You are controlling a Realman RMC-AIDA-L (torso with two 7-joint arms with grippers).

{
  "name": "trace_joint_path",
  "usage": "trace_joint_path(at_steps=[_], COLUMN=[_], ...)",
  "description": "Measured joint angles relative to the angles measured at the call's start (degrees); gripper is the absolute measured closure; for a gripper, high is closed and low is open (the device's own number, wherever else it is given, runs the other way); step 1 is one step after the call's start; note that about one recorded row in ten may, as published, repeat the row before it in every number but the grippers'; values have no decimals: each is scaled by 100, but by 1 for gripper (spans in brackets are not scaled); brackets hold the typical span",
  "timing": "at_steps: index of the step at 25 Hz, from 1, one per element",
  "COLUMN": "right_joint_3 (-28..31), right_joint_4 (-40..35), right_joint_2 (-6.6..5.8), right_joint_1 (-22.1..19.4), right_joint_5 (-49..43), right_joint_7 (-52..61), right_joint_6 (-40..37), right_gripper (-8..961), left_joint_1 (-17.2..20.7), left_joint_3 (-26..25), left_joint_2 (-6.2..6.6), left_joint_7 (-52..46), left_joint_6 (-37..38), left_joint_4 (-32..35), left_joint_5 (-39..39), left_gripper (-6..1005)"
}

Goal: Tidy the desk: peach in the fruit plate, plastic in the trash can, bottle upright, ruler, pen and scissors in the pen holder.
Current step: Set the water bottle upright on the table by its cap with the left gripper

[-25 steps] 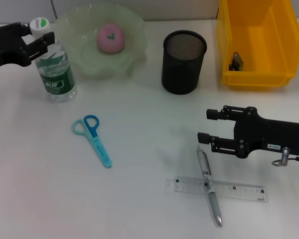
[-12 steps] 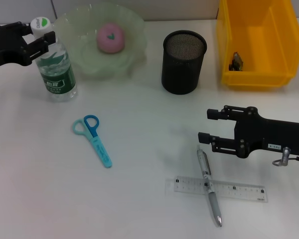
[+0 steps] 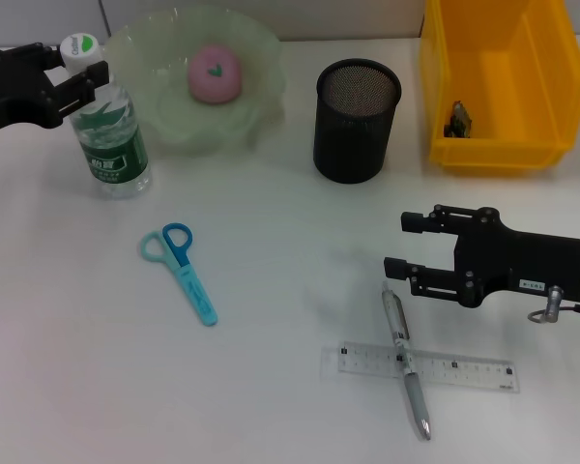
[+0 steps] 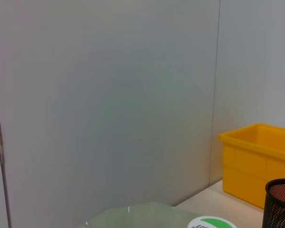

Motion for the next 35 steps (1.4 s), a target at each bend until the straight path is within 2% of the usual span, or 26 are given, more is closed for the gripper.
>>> trace_joint_path(at_steps=[17,25,30,35], right_joint_3=[2,2,2,4], right_joint_4=[0,1,11,24], right_joint_2=[7,11,15,16], right_joint_1=[-26,-36,-39,-42], right_joint_5=[4,12,13,13], right_joint_7=[5,16,18,18], right_joint_6=[-32,-36,-36,-36], right_gripper=[289,289,288,288], left_joint_1=[27,43,54,54], left_joint_3=[-1,-12,-10,-14], left_joint_2=[1,-47,-51,-52], left_joint_7=[-5,8,11,12], left_joint_6=[-5,-7,-1,1], left_joint_4=[0,57,57,57], left_joint_5=[-3,-15,-14,-14], left_gripper=[545,536,302,212])
